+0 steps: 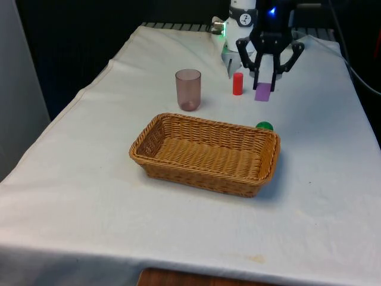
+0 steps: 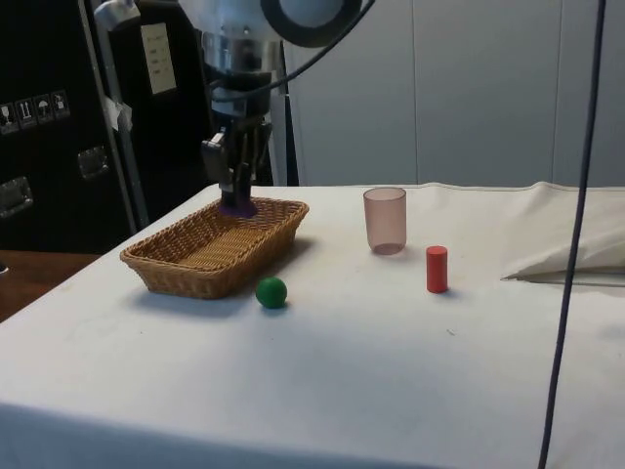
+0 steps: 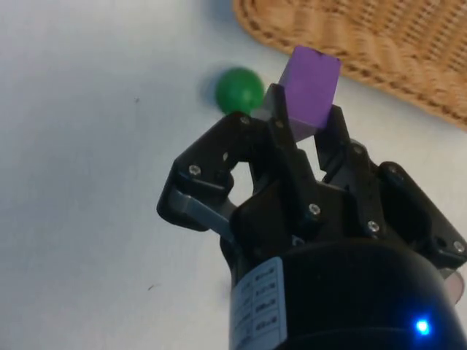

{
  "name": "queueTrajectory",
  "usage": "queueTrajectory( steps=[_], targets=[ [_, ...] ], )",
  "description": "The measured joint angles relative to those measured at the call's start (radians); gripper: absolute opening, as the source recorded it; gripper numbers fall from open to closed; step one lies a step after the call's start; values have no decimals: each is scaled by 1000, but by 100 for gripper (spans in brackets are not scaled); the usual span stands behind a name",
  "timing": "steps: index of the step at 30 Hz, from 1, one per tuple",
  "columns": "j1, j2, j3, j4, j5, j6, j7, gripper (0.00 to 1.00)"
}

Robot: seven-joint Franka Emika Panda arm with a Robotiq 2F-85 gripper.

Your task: Pick up the triangular block and place it into the basket.

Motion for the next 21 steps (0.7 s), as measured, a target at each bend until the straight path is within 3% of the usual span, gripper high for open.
queueTrajectory(
  steps=[10, 21],
  targets=[
    [-4, 68, -40, 82, 6, -3, -37, 33],
    [-17, 171, -97, 163, 47, 8, -120, 33]
  ],
)
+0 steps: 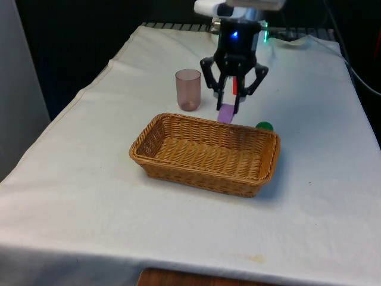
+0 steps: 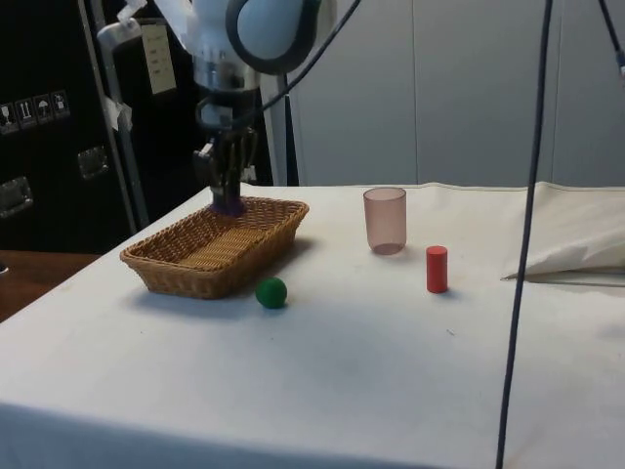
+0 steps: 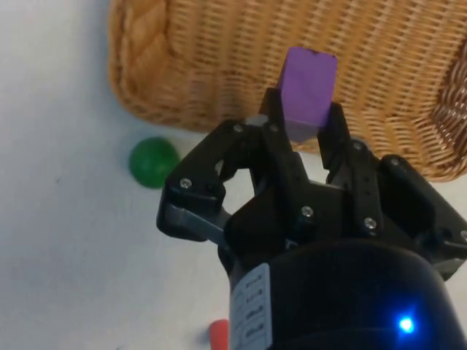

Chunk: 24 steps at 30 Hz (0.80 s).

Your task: Pick up the triangular block and place it into the basket.

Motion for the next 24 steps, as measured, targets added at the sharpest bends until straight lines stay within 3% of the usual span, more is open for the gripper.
queueTrajectory(
  steps=[13, 24],
  targets=[
    [-15, 131, -50, 86, 109, 32, -121, 33],
    [-28, 225, -57, 155, 246, 36, -233, 33]
  ],
)
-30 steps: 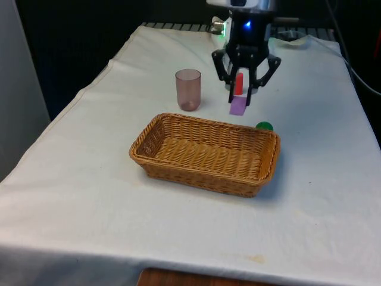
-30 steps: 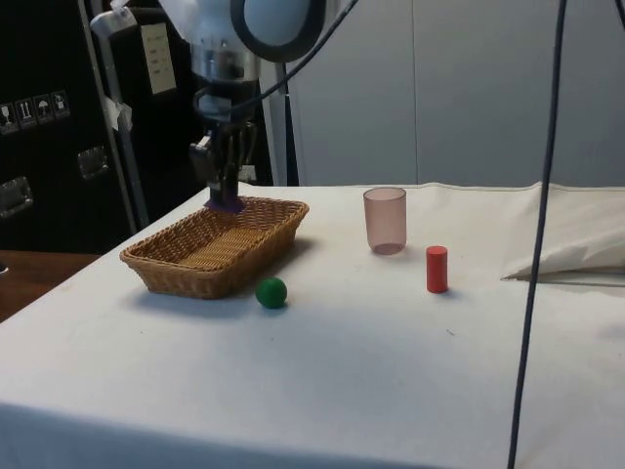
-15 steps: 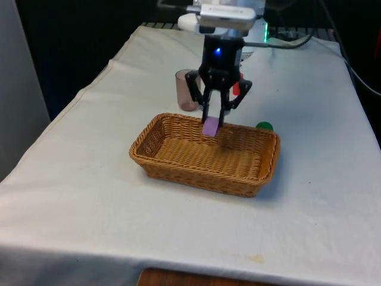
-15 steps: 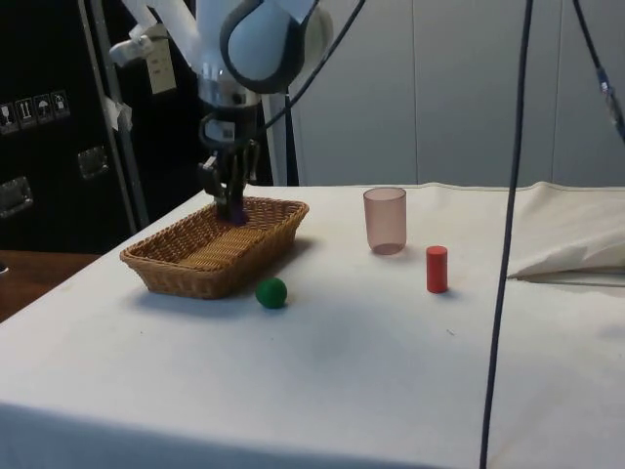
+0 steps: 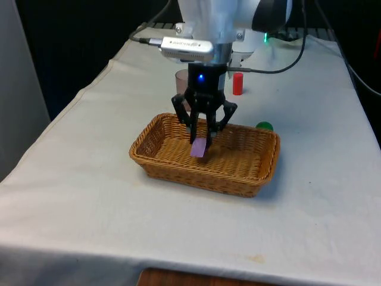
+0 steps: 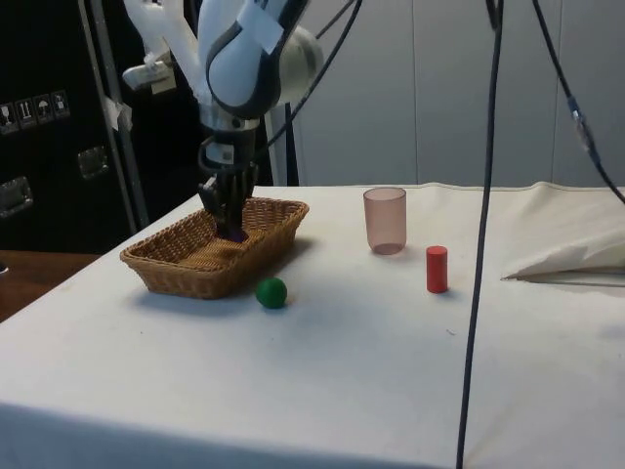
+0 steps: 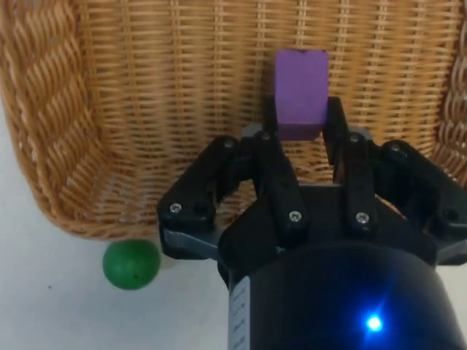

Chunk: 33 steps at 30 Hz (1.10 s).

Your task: Pick up the triangular block and place it into the basket.

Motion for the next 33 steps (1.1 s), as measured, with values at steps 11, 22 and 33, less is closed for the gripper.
queueTrajectory(
  steps=[11, 22, 33],
  targets=[
    [-1, 22, -1, 17, 18, 1, -13, 33],
    [-1, 22, -1, 17, 18, 0, -13, 33],
    [0, 22, -2, 17, 18, 0, -13, 72]
  ],
)
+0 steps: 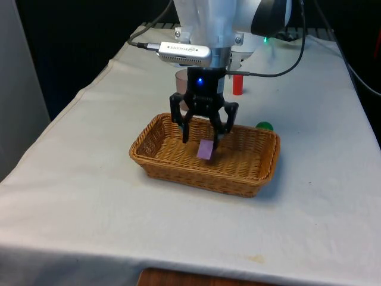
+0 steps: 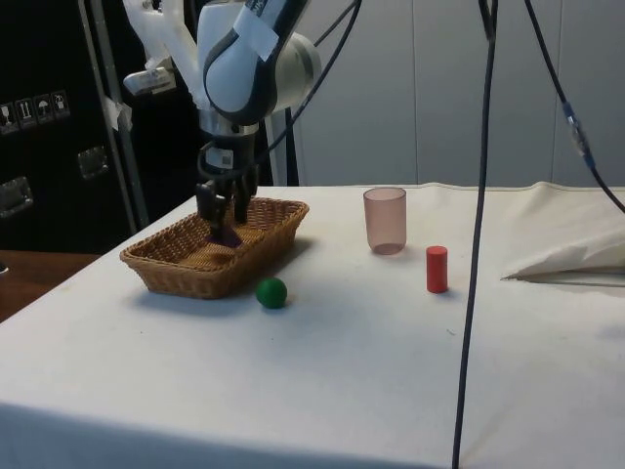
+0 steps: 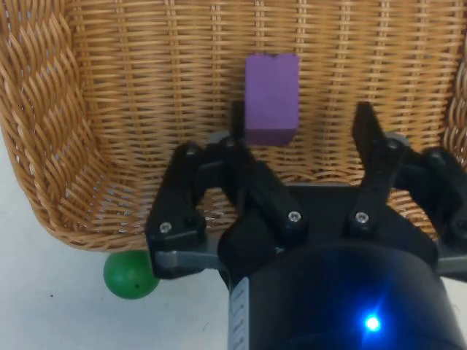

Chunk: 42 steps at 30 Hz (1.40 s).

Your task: Pick up the triangular block and place it into the basket.

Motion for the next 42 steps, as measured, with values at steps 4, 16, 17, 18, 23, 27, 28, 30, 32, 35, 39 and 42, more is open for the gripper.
queueTrajectory(
  steps=[4, 16, 17, 18, 23, 27, 28, 30, 32, 35, 39, 42],
  targets=[
    [0, 0, 0, 0, 0, 0, 0, 97],
    [2, -12, -2, 0, -1, -2, 0, 100],
    [4, -29, -2, -6, -1, -8, 0, 100],
    [5, -39, -2, -12, -2, -9, 0, 100],
    [10, -94, -3, -46, -7, -17, 0, 100],
    [13, -123, -3, -62, -7, -18, 0, 100],
    [13, -132, -3, -65, -7, -19, 0, 100],
    [14, -140, -3, -69, -8, -21, 0, 100],
    [15, -170, -3, -82, -9, -31, 0, 100],
    [15, -189, -3, -91, -11, -39, 0, 100],
    [16, -218, -5, -93, -14, -64, 0, 100],
    [16, -225, -5, -92, -14, -75, 0, 100]
  ],
)
